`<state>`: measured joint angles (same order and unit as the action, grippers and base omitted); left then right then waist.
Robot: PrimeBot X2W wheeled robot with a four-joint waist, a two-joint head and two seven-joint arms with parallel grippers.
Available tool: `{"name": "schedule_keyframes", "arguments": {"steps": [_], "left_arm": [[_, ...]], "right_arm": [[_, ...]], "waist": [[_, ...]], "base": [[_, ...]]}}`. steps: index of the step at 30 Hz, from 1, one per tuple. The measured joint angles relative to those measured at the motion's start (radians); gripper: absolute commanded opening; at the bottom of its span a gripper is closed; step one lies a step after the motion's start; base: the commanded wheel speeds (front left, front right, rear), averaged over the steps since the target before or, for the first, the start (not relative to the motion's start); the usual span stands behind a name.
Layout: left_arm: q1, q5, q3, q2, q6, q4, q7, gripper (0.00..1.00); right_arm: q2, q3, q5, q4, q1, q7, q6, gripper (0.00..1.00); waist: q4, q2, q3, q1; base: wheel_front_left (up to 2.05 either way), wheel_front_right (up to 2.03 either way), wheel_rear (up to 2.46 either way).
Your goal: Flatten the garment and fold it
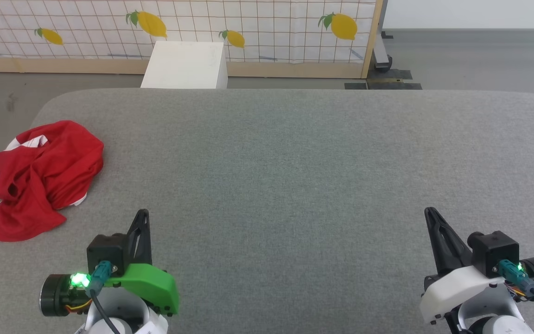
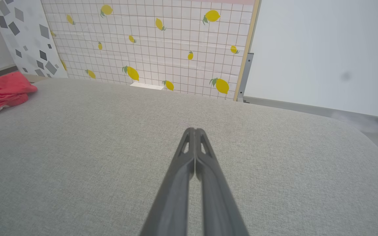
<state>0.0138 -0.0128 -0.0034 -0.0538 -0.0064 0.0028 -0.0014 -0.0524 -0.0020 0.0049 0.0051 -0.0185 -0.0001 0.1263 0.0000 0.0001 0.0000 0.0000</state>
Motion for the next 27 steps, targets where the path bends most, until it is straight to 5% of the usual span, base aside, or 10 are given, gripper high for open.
{"name": "schedule_keyframes", "arguments": {"steps": [23, 24, 25, 26, 27], "left_arm": [[0.0, 0.0, 0.0, 0.0, 0.0, 0.0, 0.0, 0.0], [0.0, -0.002, -0.001, 0.0, 0.0, 0.0, 0.0, 1.0], [0.0, -0.004, -0.002, 0.0, 0.0, 0.0, 0.0, 0.0], [0.0, -0.005, -0.002, 0.0, 0.0, 0.0, 0.0, 1.0], [0.0, -0.005, -0.003, 0.0, 0.0, 0.0, 0.0, 1.0]], "right_arm": [[0.0, 0.0, 0.0, 0.0, 0.0, 0.0, 0.0, 0.0], [0.0, 0.0, 0.0, 0.001, -0.001, 0.0, 0.0, 1.0], [0.0, 0.0, 0.0, 0.001, -0.001, 0.0, 0.0, 0.0], [0.0, 0.0, 0.0, 0.001, -0.001, 0.0, 0.0, 1.0], [0.0, 0.0, 0.0, 0.001, -0.001, 0.0, 0.0, 1.0]], "waist": [[0.0, 0.0, 0.0, 0.0], [0.0, 0.0, 0.0, 0.0], [0.0, 0.0, 0.0, 0.0], [0.0, 0.0, 0.0, 0.0], [0.0, 0.0, 0.0, 0.0]], "base": [[0.0, 0.0, 0.0], [0.0, 0.0, 0.0], [0.0, 0.0, 0.0], [0.0, 0.0, 0.0], [0.0, 0.0, 0.0]]}}
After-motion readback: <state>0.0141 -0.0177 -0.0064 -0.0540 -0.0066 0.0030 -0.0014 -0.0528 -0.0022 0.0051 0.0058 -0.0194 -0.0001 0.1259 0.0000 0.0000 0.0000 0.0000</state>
